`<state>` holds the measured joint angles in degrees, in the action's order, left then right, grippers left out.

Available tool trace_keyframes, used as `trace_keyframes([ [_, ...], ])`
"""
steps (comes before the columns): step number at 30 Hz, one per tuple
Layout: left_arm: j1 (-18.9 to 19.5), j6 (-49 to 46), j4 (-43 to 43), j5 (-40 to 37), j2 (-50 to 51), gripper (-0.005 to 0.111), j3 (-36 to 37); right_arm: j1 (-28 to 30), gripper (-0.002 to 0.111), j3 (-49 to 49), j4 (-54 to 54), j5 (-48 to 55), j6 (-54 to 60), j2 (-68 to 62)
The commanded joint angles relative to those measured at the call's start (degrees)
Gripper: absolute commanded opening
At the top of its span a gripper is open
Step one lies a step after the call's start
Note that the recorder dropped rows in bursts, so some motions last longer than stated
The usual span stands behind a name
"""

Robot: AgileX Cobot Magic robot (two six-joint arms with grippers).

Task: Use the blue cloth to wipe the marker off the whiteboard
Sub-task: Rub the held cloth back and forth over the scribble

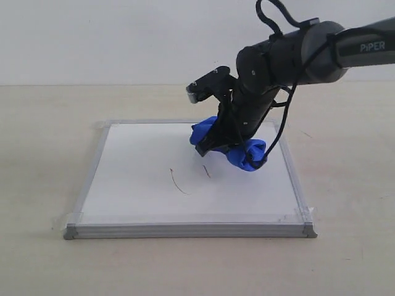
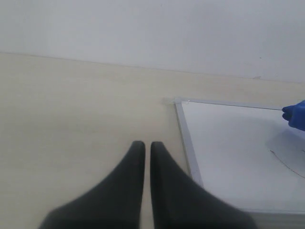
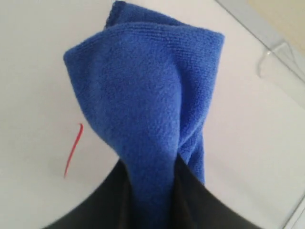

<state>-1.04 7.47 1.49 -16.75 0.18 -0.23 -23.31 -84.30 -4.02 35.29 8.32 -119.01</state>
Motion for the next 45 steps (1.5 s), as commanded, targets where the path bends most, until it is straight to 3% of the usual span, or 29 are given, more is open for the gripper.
trace_keyframes([
  [1,-0.18,-0.28,-0.44,-0.17,-0.18,0.004,0.23,-1.22,0.0,-1.49,-0.19,1.49,0.42,-3.04],
  [7,-0.18,-0.28,-0.44,-0.17,-0.18,0.004,0.23,-1.31,0.0,-1.66,4.02,0.9,1.33,-4.39],
  [14,-0.18,-0.28,-0.44,-0.17,-0.18,0.004,0.23,-4.98,0.0,-1.66,29.25,8.14,21.58,-4.48],
  [19,-0.18,-0.28,-0.44,-0.17,-0.18,0.004,0.23,-7.22,0.0,-2.96,32.89,13.39,28.18,-4.48],
  [22,-0.18,-0.28,-0.44,-0.17,-0.18,0.004,0.23,-6.61,0.0,-3.19,25.35,9.17,23.1,-4.48],
  [29,-0.18,-0.28,-0.44,-0.17,-0.18,0.004,0.23,-4.53,0.0,-3.19,-15.68,2.13,-11.13,-5.82],
  [32,-0.18,-0.28,-0.44,-0.17,-0.18,0.004,0.23,-4.38,0.0,-3.19,-22.49,2.51,-18.37,-6.87],
  [37,-0.18,-0.28,-0.44,-0.17,-0.18,0.004,0.23,-5.69,0.0,-3.19,-13.09,1.73,-11.01,-8.19],
  [45,-0.18,-0.28,-0.44,-0.17,-0.18,0.004,0.23,-10.01,0.0,-3.42,20.36,2.67,21.11,-7.37],
])
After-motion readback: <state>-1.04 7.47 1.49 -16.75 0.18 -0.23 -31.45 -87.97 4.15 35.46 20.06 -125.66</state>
